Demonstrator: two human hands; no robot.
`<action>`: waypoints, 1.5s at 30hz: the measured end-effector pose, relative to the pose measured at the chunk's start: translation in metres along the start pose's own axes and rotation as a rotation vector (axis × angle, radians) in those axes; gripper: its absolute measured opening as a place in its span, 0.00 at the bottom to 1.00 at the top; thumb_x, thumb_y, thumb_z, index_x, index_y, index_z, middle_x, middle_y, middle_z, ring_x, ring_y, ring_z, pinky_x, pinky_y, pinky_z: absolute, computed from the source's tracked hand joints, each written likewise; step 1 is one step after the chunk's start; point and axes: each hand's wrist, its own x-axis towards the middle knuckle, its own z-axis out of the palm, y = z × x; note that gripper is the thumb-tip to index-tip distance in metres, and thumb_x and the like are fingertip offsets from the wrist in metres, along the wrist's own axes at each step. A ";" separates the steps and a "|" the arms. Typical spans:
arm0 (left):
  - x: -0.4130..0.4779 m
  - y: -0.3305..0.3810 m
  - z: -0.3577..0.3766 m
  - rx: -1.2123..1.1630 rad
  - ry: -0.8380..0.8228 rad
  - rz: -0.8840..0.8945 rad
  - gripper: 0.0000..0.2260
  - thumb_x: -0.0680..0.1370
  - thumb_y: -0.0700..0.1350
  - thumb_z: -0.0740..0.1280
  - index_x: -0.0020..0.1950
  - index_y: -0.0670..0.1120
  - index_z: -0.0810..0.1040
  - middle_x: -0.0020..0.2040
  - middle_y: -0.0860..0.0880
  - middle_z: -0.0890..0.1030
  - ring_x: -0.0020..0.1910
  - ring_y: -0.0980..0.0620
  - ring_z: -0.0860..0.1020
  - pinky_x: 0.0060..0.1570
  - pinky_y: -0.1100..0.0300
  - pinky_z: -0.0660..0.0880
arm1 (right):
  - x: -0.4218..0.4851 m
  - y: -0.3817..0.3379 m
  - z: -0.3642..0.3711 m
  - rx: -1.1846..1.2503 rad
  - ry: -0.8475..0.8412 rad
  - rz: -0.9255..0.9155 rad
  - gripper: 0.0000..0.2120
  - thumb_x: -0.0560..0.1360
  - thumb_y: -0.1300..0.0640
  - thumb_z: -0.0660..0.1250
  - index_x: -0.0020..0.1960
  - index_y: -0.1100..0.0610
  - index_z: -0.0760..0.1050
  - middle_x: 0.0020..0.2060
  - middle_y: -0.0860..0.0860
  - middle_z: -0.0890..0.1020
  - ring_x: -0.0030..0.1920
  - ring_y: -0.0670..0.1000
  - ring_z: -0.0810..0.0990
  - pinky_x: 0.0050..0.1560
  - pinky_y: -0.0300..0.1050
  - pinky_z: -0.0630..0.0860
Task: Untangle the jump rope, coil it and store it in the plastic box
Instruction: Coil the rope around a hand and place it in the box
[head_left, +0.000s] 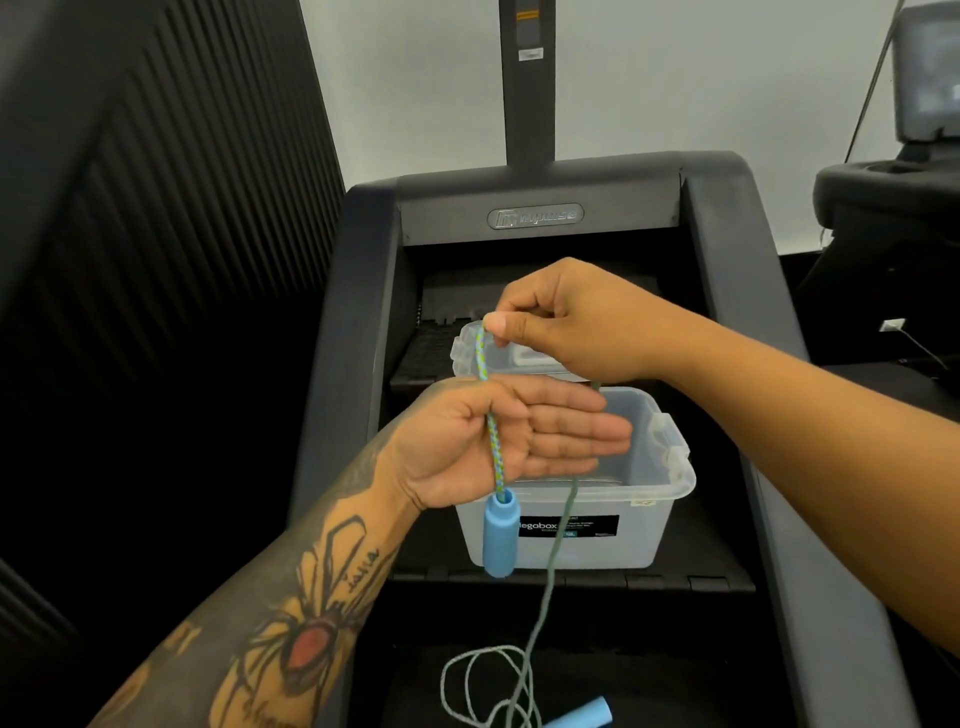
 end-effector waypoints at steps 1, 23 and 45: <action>0.000 0.002 0.000 -0.004 -0.022 0.005 0.23 0.74 0.36 0.52 0.66 0.30 0.68 0.63 0.33 0.76 0.67 0.35 0.71 0.70 0.41 0.63 | 0.001 0.005 0.001 0.015 -0.013 0.015 0.14 0.78 0.49 0.65 0.42 0.58 0.81 0.22 0.43 0.70 0.25 0.41 0.66 0.28 0.30 0.65; -0.003 0.024 -0.014 0.003 0.103 -0.086 0.26 0.81 0.56 0.47 0.64 0.41 0.76 0.50 0.45 0.85 0.53 0.47 0.80 0.64 0.45 0.63 | -0.038 -0.040 0.014 -0.273 -0.235 -0.130 0.08 0.80 0.53 0.62 0.44 0.53 0.75 0.37 0.47 0.78 0.37 0.46 0.75 0.40 0.43 0.72; -0.004 0.032 -0.001 0.057 -0.065 -0.058 0.25 0.78 0.48 0.59 0.68 0.31 0.68 0.68 0.32 0.71 0.73 0.35 0.62 0.71 0.40 0.55 | 0.005 -0.014 -0.009 0.028 0.038 -0.144 0.08 0.74 0.56 0.72 0.41 0.60 0.80 0.34 0.55 0.82 0.32 0.43 0.73 0.36 0.38 0.71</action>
